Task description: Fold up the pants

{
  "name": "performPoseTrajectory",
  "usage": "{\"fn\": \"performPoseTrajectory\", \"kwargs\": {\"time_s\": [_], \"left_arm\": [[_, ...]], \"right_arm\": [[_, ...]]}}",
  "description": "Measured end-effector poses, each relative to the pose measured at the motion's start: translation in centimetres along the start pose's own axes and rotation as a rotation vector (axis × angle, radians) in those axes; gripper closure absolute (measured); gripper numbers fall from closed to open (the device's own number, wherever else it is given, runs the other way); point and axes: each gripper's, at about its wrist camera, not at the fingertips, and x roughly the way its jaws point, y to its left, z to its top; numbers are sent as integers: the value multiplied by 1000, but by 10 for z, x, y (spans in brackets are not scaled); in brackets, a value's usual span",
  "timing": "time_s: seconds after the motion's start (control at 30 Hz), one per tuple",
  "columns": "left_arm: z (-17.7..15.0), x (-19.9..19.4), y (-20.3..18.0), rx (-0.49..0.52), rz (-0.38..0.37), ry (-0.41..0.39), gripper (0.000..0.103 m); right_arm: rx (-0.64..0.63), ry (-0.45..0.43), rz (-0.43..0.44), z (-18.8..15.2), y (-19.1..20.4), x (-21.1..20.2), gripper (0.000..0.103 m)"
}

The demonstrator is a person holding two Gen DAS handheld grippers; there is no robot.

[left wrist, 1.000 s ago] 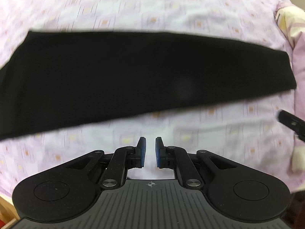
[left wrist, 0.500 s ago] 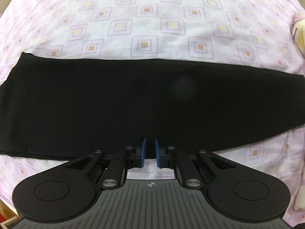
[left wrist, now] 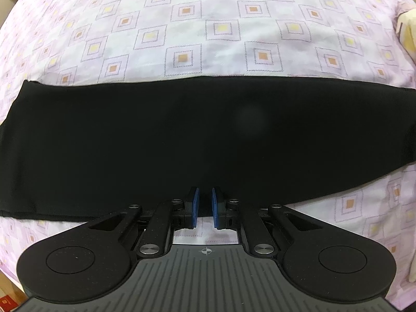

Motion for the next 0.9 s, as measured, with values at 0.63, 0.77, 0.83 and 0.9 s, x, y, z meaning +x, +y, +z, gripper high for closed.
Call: {"fn": "performPoseTrajectory", "kwargs": {"time_s": [0.63, 0.77, 0.83, 0.9], "left_arm": [[24, 12, -67, 176, 42, -68, 93], [21, 13, -66, 168, 21, -87, 93], [17, 13, -60, 163, 12, -95, 93], [18, 13, -62, 167, 14, -103, 94]], "right_arm": [[3, 14, 116, 11, -30, 6, 36], [21, 55, 193, 14, -43, 24, 37], [24, 59, 232, 17, -48, 29, 36], [19, 66, 274, 19, -51, 30, 38]]}}
